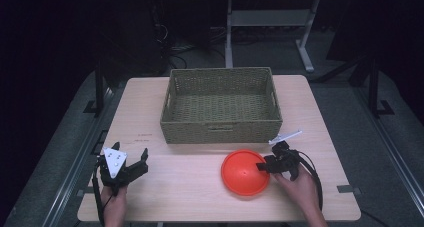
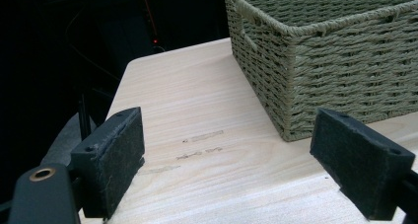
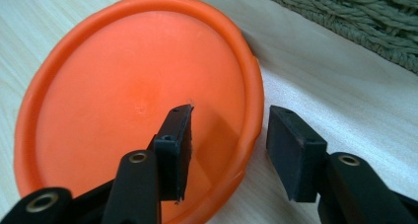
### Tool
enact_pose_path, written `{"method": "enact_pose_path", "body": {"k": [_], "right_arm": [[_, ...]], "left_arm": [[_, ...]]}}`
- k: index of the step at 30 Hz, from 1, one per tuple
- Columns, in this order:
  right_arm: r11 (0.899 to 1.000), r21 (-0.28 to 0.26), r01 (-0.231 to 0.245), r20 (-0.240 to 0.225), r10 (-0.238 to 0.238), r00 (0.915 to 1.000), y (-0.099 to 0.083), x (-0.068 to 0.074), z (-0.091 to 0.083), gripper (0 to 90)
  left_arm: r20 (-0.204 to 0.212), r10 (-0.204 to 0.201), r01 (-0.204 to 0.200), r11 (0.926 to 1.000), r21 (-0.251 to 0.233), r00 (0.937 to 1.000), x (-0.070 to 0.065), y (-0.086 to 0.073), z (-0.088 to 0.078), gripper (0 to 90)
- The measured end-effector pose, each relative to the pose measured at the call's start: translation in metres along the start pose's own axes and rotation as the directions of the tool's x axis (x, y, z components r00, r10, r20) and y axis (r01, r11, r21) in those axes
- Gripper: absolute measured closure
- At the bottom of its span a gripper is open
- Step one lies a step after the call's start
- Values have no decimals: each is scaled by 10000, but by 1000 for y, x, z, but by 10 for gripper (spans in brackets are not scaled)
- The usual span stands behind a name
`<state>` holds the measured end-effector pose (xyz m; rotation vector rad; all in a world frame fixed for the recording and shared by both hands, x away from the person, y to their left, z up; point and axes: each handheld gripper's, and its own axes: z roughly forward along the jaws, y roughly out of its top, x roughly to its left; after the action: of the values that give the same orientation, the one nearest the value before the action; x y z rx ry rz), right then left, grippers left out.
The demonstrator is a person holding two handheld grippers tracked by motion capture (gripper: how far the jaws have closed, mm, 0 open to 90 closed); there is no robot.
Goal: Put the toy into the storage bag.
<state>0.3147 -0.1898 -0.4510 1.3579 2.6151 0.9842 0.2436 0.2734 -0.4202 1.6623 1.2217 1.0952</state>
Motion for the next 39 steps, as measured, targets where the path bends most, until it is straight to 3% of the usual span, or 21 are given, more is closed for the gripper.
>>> {"method": "enact_pose_path", "body": {"k": [19, 23, 33, 39], "right_arm": [[9999, 47, -165, -215, 166, 9996, 0, -5, 3, 635], [9992, 79, -382, -292, 384, 9988, 0, -7, 3, 657], [9963, -206, -837, -573, 824, 9950, 0, -9, -2, 727], [9959, -373, -819, -675, 792, 9946, 2, -8, -7, 765]], "left_arm": [[27, -13, 13, 10000, -27, 10000, -1, 0, 0, 127], [22, -13, 13, 10000, -24, 10000, -1, 0, 0, 127], [30, 19, -18, 10000, -45, 10000, -1, 0, -1, 128], [28, 47, -47, 10000, -26, 10000, -1, 0, 0, 127]]}}
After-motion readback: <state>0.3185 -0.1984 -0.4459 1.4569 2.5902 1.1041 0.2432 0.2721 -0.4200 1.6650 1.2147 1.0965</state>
